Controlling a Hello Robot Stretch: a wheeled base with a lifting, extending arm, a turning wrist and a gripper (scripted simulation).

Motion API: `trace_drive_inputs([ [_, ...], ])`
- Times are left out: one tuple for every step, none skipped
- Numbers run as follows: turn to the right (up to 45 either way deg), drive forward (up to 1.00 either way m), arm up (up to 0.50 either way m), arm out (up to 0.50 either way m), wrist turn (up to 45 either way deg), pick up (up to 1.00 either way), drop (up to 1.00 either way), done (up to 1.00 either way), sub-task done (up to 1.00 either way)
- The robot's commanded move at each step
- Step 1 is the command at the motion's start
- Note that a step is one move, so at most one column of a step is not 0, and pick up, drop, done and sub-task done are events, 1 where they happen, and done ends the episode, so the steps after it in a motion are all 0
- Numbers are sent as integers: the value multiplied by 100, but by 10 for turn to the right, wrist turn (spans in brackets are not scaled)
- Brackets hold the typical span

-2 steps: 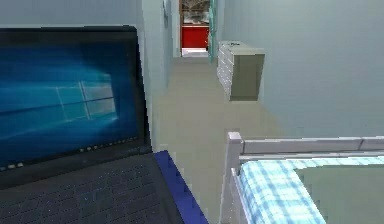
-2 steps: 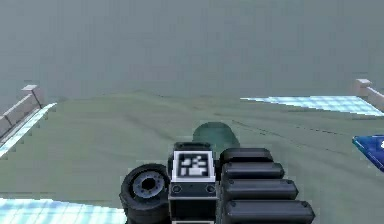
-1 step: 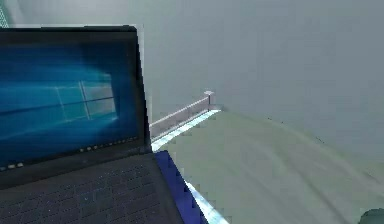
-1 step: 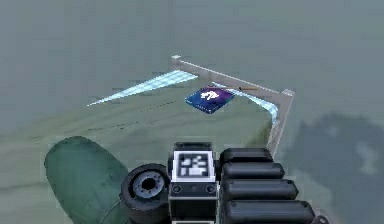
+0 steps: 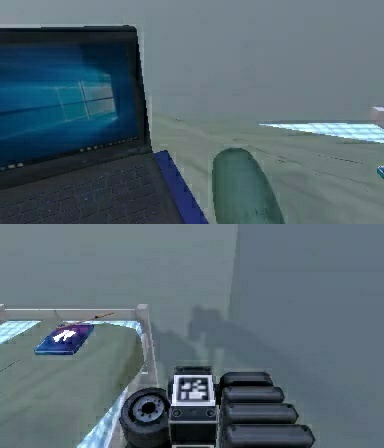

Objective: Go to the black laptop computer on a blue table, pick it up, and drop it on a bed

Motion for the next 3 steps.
trace_drive_inputs([
  [-450,0,0,0,0,0,0,0,0],
  [-210,0,0,0,0,0,0,0,0],
  [0,0,0,34,0,0,0,0,0],
])
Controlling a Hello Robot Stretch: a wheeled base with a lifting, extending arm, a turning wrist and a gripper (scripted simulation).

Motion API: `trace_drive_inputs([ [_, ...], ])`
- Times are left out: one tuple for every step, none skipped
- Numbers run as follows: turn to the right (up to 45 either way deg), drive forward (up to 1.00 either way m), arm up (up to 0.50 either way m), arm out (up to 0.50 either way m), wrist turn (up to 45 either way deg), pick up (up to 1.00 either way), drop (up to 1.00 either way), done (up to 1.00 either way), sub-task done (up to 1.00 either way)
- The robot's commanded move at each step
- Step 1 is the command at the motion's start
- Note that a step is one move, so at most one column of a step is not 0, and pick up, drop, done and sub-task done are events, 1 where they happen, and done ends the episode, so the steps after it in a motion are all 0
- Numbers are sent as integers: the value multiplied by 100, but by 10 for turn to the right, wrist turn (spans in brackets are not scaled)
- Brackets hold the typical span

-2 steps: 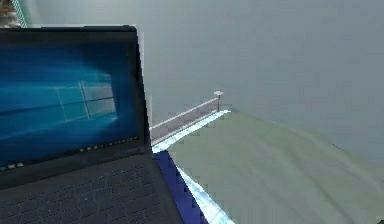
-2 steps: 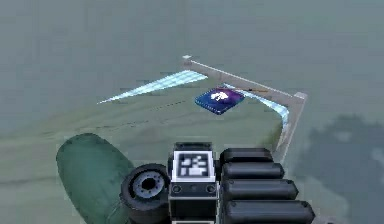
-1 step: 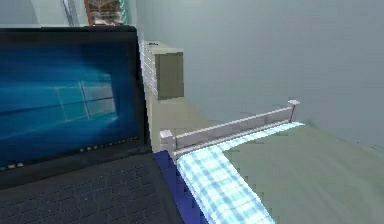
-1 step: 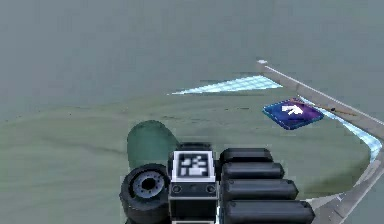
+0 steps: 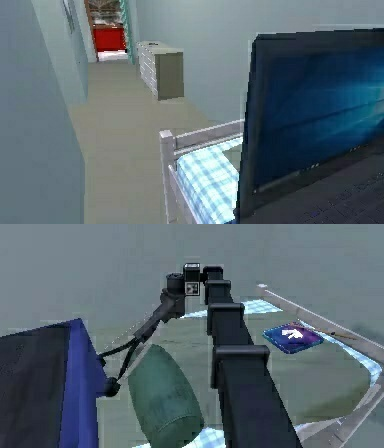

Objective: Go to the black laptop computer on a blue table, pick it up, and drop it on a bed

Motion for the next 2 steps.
trace_drive_inputs([
  [0,0,0,0,450,0,0,0,0],
  [0,0,0,0,450,0,0,0,0],
])
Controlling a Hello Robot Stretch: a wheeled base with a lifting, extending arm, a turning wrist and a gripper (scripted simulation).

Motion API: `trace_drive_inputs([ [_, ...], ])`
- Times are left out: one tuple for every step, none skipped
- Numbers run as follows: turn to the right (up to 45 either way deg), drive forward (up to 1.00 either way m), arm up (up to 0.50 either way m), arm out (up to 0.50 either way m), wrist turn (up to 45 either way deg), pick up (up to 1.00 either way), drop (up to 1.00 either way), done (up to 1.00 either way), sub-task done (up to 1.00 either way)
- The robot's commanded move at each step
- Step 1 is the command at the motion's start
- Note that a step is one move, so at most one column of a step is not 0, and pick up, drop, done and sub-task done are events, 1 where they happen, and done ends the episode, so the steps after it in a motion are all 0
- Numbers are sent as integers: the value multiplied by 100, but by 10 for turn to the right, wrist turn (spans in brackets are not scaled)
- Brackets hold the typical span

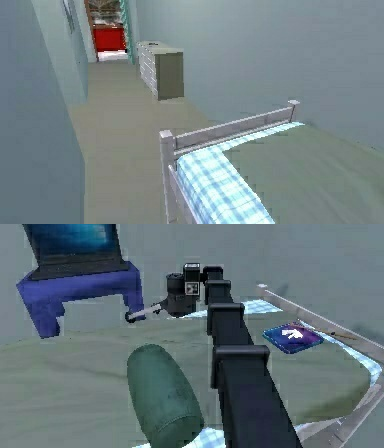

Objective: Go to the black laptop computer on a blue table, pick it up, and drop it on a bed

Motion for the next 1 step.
trace_drive_inputs([
  [0,0,0,0,300,0,0,0,0],
])
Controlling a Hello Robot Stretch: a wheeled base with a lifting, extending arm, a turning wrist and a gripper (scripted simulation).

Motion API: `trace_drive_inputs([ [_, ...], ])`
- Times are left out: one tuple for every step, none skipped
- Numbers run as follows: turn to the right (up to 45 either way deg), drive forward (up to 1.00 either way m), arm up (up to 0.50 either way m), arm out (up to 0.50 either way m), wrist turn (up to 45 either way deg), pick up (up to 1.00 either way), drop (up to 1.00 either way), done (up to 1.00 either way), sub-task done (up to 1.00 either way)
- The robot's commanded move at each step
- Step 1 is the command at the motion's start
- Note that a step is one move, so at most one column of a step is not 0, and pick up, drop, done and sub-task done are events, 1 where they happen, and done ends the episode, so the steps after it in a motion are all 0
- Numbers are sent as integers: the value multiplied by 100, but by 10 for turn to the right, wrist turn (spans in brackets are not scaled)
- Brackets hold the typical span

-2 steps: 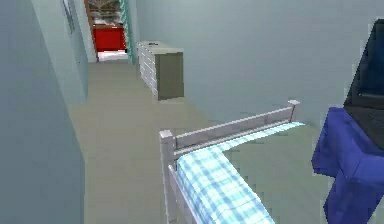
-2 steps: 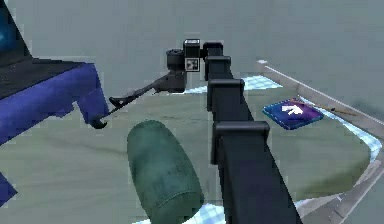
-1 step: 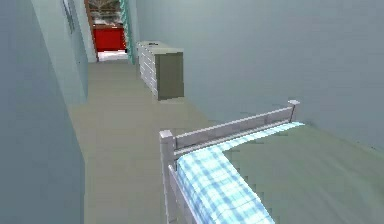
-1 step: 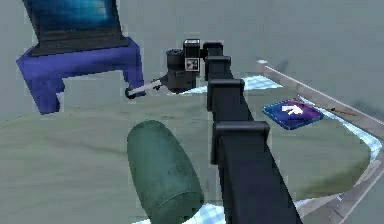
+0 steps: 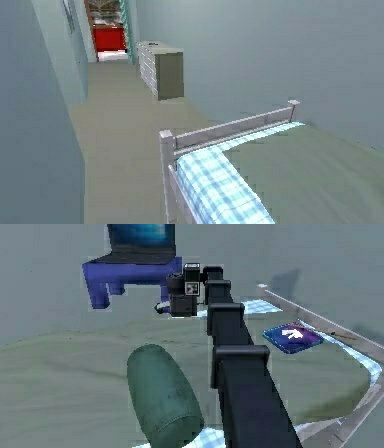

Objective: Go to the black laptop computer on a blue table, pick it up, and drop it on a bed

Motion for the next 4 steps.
trace_drive_inputs([
  [0,0,-2,0,0,0,0,0,0],
  [0,0,-32,0,0,0,0,0,0],
  [0,0,0,0,0,0,100,0,0],
  [0,0,2,0,0,0,0,0,0],
])
